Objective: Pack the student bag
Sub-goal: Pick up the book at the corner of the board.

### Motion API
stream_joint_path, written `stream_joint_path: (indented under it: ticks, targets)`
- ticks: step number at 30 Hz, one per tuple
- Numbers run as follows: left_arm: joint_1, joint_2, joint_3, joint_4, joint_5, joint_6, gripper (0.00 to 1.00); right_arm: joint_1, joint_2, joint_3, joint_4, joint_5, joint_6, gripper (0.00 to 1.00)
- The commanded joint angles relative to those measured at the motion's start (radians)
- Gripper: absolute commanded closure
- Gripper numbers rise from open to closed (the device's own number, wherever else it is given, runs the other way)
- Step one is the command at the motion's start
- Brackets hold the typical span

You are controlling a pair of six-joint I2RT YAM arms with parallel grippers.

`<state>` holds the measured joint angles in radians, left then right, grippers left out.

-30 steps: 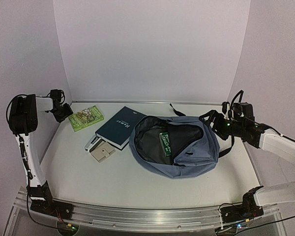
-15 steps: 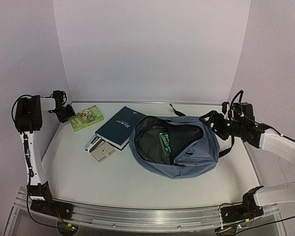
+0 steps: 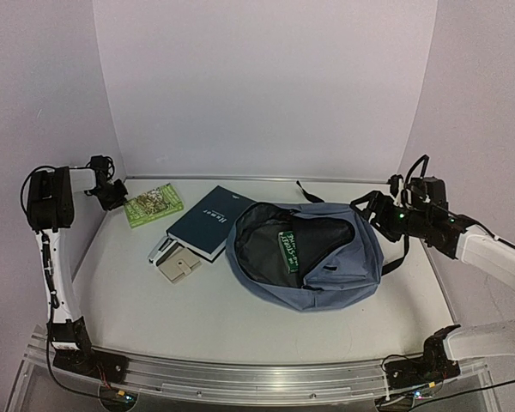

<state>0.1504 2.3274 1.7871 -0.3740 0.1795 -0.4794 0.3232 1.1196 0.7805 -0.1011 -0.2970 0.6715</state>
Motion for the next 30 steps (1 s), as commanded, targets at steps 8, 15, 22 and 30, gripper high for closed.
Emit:
stream_joint_path:
  ticks: [8,15,22,30]
  targets:
    - [-0.004,-0.222,-0.335,0.148,0.166,-0.061,1.00,-0.004,-0.035,0.055,-0.013,0.011,-0.012,0.12]
    - [-0.004,-0.518,-0.586,0.297,0.168,-0.145,1.00,-0.002,-0.051,0.063,-0.021,0.008,-0.008,0.13]
    - [-0.004,-0.799,-0.711,0.322,0.174,-0.190,1.00,-0.002,-0.051,0.085,-0.022,-0.015,-0.007,0.14]
    - [-0.006,-0.974,-0.694,0.291,0.369,-0.262,1.00,0.023,-0.030,0.138,-0.025,-0.055,-0.030,0.14]
